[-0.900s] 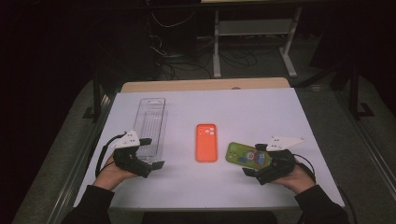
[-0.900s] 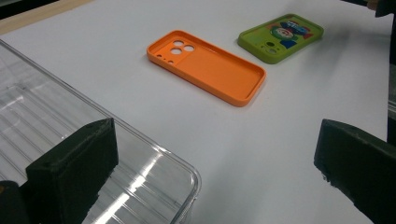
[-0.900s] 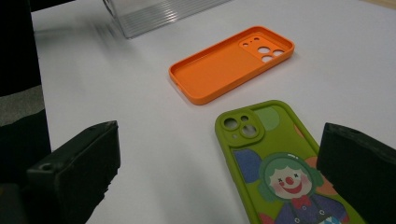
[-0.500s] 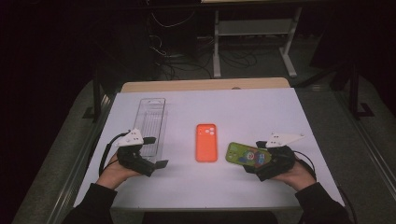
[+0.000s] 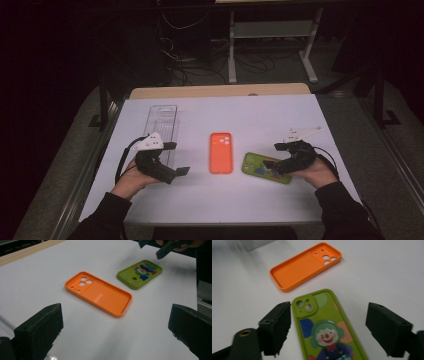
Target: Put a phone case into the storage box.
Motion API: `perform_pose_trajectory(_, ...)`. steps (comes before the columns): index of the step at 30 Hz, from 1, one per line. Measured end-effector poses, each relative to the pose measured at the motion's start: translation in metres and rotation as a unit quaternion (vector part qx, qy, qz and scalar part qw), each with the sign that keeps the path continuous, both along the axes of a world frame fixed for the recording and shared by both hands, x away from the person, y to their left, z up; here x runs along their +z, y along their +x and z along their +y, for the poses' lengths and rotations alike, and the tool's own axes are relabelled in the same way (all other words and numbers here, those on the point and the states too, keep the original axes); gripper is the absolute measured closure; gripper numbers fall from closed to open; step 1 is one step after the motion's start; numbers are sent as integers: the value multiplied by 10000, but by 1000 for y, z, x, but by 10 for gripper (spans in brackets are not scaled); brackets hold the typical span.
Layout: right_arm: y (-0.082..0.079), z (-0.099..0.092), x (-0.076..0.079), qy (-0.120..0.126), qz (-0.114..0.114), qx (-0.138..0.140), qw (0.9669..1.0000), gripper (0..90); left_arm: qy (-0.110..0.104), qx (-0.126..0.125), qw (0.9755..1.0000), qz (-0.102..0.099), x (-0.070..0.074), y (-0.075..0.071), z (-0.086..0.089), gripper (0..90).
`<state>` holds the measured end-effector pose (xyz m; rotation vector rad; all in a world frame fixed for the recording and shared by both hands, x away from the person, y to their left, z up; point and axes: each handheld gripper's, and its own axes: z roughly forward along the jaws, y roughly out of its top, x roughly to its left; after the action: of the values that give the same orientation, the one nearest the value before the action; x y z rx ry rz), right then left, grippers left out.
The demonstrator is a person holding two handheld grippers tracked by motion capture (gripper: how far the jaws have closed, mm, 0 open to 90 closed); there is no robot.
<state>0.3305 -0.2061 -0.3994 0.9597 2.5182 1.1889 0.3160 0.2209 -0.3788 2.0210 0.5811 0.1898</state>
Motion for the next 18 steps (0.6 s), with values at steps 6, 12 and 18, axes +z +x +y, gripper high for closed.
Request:
perform_pose_trajectory(6,15,-7,-3,-142,85,-122,9998,440,17,-85,10000,17,-2,5,-13,0)
perform_pose_trajectory(12,24,-14,-7,-322,196,-293,9989,643,71,-157,9999,-8,-5,2,-18,0)
perform_pose_trajectory(18,31,-24,-16,-589,352,-331,9971,791,112,-195,9997,6,-6,-1,-18,0)
